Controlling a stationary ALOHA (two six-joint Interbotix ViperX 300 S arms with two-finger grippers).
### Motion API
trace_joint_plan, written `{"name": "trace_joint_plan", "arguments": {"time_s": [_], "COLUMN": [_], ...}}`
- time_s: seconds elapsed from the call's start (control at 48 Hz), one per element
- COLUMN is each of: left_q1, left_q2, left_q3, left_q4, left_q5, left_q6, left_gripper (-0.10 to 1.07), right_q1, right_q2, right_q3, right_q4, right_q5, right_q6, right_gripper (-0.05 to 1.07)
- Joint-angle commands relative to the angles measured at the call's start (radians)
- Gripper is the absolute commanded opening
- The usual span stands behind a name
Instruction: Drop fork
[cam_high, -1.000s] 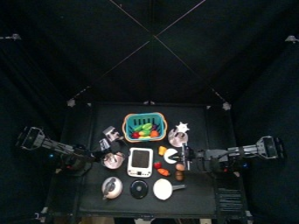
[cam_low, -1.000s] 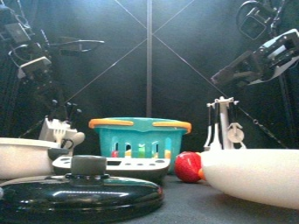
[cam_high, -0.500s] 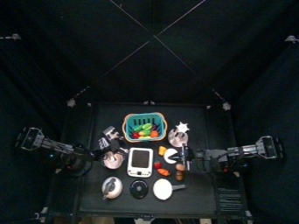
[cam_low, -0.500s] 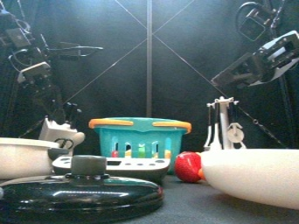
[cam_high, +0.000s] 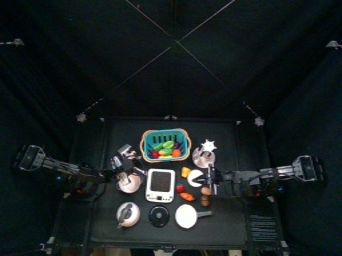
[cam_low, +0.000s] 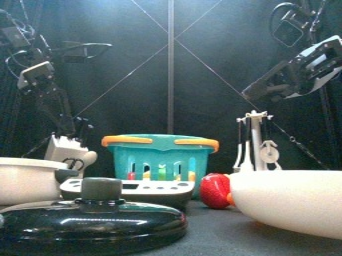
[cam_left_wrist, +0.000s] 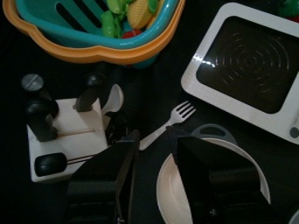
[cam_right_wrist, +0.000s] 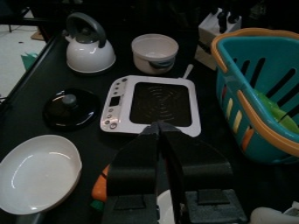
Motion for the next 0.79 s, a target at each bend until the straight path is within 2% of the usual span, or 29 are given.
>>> {"name": "trace_joint_plan", "arguments": {"time_s": [0.0, 0.292, 0.562, 0.771], "left_q1": [0.003, 0.023, 0.046, 0.041], "left_q2": [-0.017, -0.104, -0.118, -0.152], "left_q3": [-0.009, -0.003, 0.002, 0.0], "left_q4": [0.005, 0.006, 0.002, -0.046], "left_q5": [-0.003, -0.002, -0.012, -0.017], "left_q6": [0.002, 0.0, 0.0, 0.0], "left_gripper": [0.73, 0.73, 0.73, 0.73], "right_q1": [-0.003, -0.009, -0.025, -0.025], "right_q2": [-0.005, -0.003, 0.031, 0.038], "right_q3": [-0.02, -0.058, -0.092, -0.094], "right_q4": [0.002, 0.002, 0.002, -0.003], "right_q5": [-0.003, -0.003, -0.003, -0.003], "right_q6": [0.002, 0.0, -0.002, -0.002], "right_gripper": [0.02, 0.02, 0.02, 0.02]}}
